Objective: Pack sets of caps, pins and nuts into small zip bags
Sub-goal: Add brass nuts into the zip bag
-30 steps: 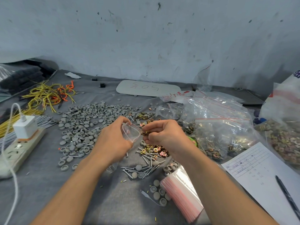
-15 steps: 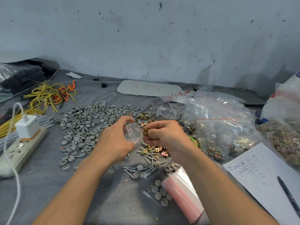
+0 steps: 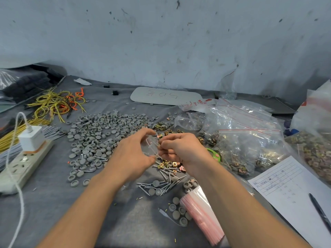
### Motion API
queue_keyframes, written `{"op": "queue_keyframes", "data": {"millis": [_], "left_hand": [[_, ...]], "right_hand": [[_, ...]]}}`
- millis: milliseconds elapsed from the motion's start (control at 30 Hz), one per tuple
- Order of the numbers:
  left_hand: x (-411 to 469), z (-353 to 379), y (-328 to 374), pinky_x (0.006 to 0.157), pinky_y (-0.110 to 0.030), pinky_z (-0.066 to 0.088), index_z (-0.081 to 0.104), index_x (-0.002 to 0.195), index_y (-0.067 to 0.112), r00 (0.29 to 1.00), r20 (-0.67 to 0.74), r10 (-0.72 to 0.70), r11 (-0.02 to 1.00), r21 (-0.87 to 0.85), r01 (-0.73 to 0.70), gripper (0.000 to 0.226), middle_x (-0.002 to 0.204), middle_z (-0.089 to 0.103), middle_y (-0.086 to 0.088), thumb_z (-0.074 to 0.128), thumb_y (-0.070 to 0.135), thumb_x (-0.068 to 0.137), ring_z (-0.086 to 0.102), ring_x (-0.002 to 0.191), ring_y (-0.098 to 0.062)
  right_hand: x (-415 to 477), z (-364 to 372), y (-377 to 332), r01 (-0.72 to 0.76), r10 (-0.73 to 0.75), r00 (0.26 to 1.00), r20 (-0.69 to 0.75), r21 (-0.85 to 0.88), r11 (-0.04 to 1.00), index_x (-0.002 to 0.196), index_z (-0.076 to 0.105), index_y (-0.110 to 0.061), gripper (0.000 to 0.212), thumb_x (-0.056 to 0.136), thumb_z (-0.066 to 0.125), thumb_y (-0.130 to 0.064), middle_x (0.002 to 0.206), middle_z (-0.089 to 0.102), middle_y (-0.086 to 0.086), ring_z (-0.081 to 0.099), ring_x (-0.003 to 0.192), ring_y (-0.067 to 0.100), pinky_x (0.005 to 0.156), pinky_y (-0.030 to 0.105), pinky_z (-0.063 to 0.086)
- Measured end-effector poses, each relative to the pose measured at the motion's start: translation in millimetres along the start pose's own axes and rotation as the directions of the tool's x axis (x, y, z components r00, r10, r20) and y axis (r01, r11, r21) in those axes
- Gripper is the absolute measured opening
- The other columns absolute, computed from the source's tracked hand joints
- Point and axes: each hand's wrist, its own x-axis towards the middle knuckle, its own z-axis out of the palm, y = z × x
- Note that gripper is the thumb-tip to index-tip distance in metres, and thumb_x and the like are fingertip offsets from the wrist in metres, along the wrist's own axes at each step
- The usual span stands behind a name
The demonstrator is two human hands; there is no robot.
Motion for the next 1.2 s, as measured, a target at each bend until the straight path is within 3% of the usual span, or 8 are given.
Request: {"op": "queue_keyframes", "data": {"millis": [167,267,433,533,667,767,967,1200], "left_hand": [[0,0,-2,0.08,-0.015,0.039,0.058,0.125,0.047,0.999,-0.039,-0.031,0.999,-0.039,0.029,0.066,0.108,0.057,0.016,0.08,0.01,0.075,0.055,0.101,-0.001],[2,-1,-4,0.076,-0.014,0.042,0.058,0.126,0.048,0.996,-0.054,-0.077,0.989,-0.128,0.069,0.066,0.116,0.06,0.012,0.082,0.011,0.076,0.057,0.096,-0.001],[5,-8,-3,0.08,-0.041,0.057,0.059,0.127,0.041,0.978,-0.037,-0.206,0.886,-0.43,0.17,0.065,0.095,0.073,0.002,0.077,0.0,0.08,0.071,0.089,-0.022],[8,-12,-3,0.074,-0.029,0.052,0.061,0.126,0.035,0.964,-0.029,-0.265,0.76,-0.622,0.19,0.055,0.087,0.075,-0.004,0.073,-0.002,0.086,0.072,0.082,-0.017],[12,-18,-5,0.064,-0.02,0.054,0.061,0.129,0.029,0.939,-0.075,-0.334,0.628,-0.761,0.163,0.051,0.087,0.077,0.003,0.071,-0.002,0.089,0.069,0.071,-0.003],[14,-22,-6,0.068,-0.019,0.051,0.061,0.129,0.028,0.903,-0.182,-0.389,0.594,-0.799,0.094,0.049,0.096,0.074,0.001,0.07,-0.001,0.091,0.071,0.075,0.001],[10,-25,-13,0.06,-0.026,0.054,0.058,0.12,0.043,0.826,-0.468,-0.313,0.83,-0.558,-0.002,0.051,0.093,0.069,0.008,0.076,0.009,0.086,0.063,0.065,-0.001],[5,-10,-13,0.081,-0.031,0.047,0.052,0.135,0.039,0.954,-0.21,-0.213,0.976,-0.083,0.2,0.065,0.108,0.058,0.014,0.074,0.009,0.082,0.059,0.085,-0.007]], "right_hand": [[5,-4,-3,0.036,-0.036,0.985,-0.169,-0.007,0.999,0.083,0.078,-0.005,0.019,0.087,0.069,0.01,0.075,0.077,0.012,0.072,0.063,0.02,0.058,0.024,0.058],[11,-11,1,0.05,-0.163,0.945,-0.284,-0.368,0.928,0.075,0.081,-0.023,0.027,0.087,0.071,0.0,0.083,0.079,-0.004,0.074,0.075,0.013,0.06,0.021,0.058],[14,-9,11,0.067,-0.175,0.978,-0.114,-0.622,0.78,0.085,0.081,-0.033,0.023,0.088,0.073,-0.012,0.105,0.077,-0.009,0.071,0.08,0.01,0.058,0.019,0.049],[13,-9,9,0.118,-0.204,0.977,-0.055,-0.662,0.74,0.086,0.081,-0.033,0.022,0.09,0.073,-0.013,0.102,0.077,-0.009,0.07,0.074,0.007,0.05,0.013,0.046],[15,-8,11,0.112,-0.202,0.979,0.001,-0.833,0.541,0.09,0.081,-0.031,0.03,0.092,0.067,-0.005,0.107,0.076,-0.006,0.071,0.094,0.014,0.085,0.03,0.061],[15,-2,18,0.128,-0.126,0.988,0.088,-0.925,0.359,0.097,0.082,-0.028,0.035,0.089,0.064,0.001,0.105,0.076,-0.003,0.072,0.091,0.019,0.085,0.034,0.062],[21,6,33,0.142,-0.145,0.983,0.114,-0.969,0.202,0.099,0.076,-0.012,0.017,0.089,0.063,-0.006,0.095,0.072,0.009,0.07,0.085,0.028,0.078,0.041,0.064],[29,1,26,0.118,-0.168,0.984,0.053,-0.909,0.401,0.097,0.08,-0.018,0.012,0.093,0.069,-0.017,0.089,0.074,0.0,0.068,0.077,0.016,0.069,0.03,0.059]]}}
